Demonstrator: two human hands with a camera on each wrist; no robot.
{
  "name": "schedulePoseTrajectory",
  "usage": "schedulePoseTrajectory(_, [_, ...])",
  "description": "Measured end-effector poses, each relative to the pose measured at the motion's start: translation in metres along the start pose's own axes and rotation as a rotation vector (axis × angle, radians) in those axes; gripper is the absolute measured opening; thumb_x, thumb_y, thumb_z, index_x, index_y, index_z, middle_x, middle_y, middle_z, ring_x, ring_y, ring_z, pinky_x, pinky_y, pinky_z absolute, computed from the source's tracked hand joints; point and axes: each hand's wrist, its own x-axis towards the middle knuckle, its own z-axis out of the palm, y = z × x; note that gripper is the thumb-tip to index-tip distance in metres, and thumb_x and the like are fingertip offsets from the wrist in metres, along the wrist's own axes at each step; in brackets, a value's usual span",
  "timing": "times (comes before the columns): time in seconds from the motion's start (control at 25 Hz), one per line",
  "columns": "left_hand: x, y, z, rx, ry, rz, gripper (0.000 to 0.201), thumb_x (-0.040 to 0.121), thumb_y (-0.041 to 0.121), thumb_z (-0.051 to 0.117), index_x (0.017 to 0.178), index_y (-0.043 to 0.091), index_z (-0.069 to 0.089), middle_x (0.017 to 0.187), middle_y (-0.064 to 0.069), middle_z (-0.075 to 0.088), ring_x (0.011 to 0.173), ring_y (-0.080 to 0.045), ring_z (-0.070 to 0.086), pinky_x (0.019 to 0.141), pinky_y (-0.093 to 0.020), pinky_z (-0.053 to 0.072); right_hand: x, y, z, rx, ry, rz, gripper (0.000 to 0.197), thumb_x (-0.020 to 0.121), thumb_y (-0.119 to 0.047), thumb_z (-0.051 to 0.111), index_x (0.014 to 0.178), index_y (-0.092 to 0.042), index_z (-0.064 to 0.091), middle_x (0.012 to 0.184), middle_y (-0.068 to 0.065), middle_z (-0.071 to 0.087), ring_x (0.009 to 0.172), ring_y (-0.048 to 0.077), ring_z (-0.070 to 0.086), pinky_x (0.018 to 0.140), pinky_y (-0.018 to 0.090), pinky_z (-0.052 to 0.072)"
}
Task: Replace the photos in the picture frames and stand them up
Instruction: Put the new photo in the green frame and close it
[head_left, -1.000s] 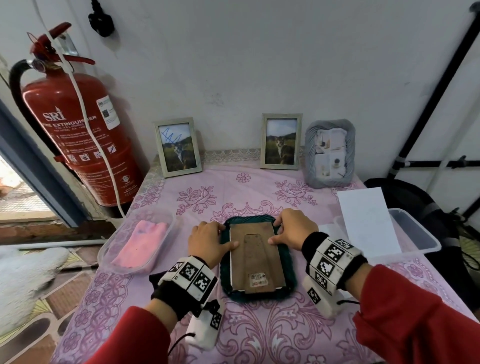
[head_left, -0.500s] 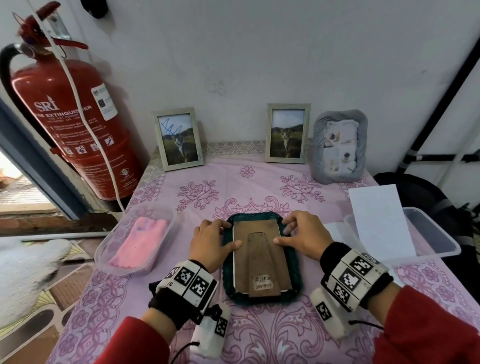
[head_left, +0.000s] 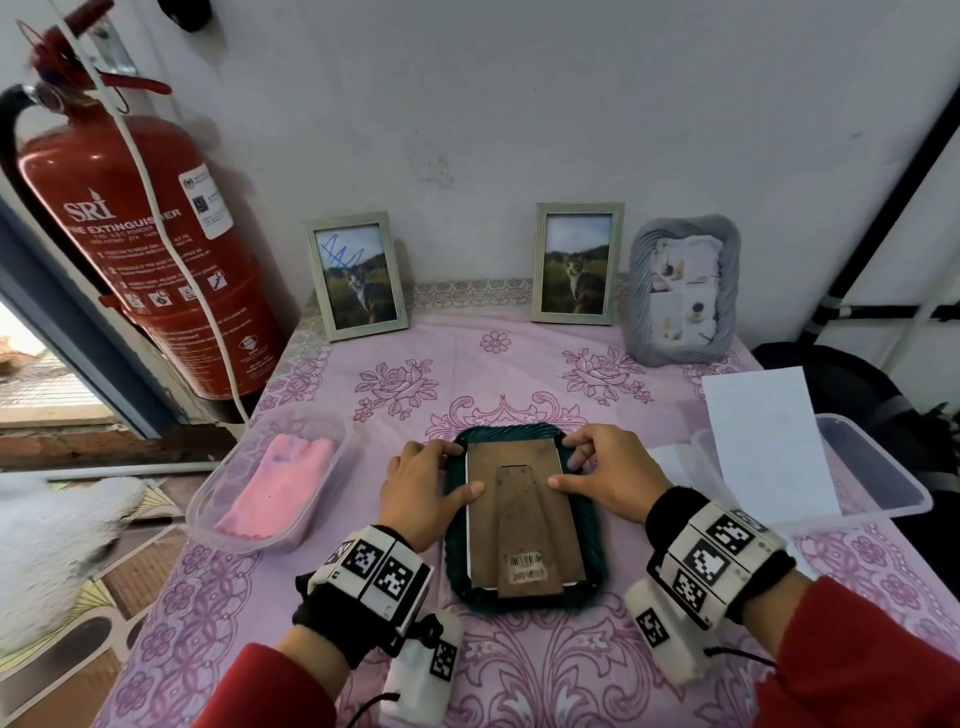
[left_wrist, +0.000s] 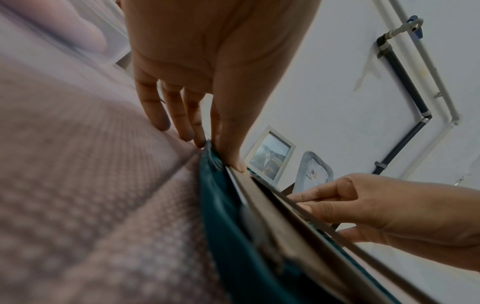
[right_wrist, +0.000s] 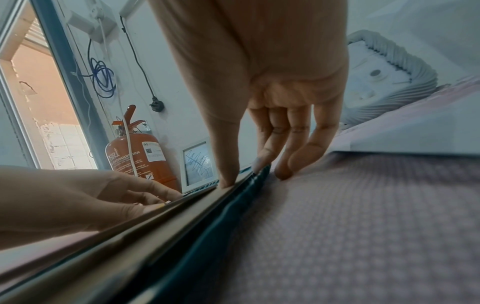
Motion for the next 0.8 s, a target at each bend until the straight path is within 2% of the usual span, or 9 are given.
schedulePoseTrajectory(0.2, [-0.0003,0.0005,-0.0004,-0.015,-0.003,-0.003,0.052,0.079,0.040,0.069,0.126,0.024,0.051,0.119,-0.005,0.048,0.114,-0.024,0.044,0.099,-0.036,0.038,0.0017,0.0009,0.0009,-0.026,-0.017,-0.027,0.053,0.073,-0.027,0.079,0.118,-0.009,0.056,0.090,0.000,0.062,0.077,0.012,0.053,0.078,0.029,0.047])
schedulePoseTrajectory(0.4, [0.0015,0.0005,-0.0008,-0.019,-0.007,0.010,0.052,0.079,0.038,0.070,0.125,0.023,0.052,0.117,-0.006,0.048,0.113,-0.024,0.045,0.099,-0.036,0.038,0.0018,0.0012,0.0012,-0.030,-0.028,-0.045,0.051,0.075,-0.025,0.078,0.119,-0.009,0.057,0.089,-0.001,0.060,0.075,0.011,0.051,0.074,0.024,0.043])
schedulePoseTrajectory(0.72, [0.0019,-0.0010,-0.0017,-0.031,-0.020,0.024,0.049,0.078,0.037,0.071,0.121,0.023,0.053,0.113,-0.006,0.048,0.107,-0.027,0.049,0.098,-0.039,0.039,-0.0009,-0.0001,0.0013,-0.119,-0.083,-0.085,0.048,0.083,-0.025,0.069,0.123,-0.008,0.049,0.104,0.007,0.057,0.087,0.011,0.046,0.083,0.026,0.039])
schedulePoseTrajectory(0.8, [0.0029,-0.0018,-0.0019,-0.026,-0.029,0.025,0.049,0.079,0.038,0.070,0.122,0.023,0.052,0.114,-0.006,0.049,0.108,-0.027,0.049,0.099,-0.041,0.039,-0.0017,-0.0002,0.0007,-0.117,-0.087,-0.074,0.047,0.083,-0.025,0.069,0.123,-0.009,0.049,0.101,0.004,0.054,0.089,0.011,0.047,0.083,0.027,0.040])
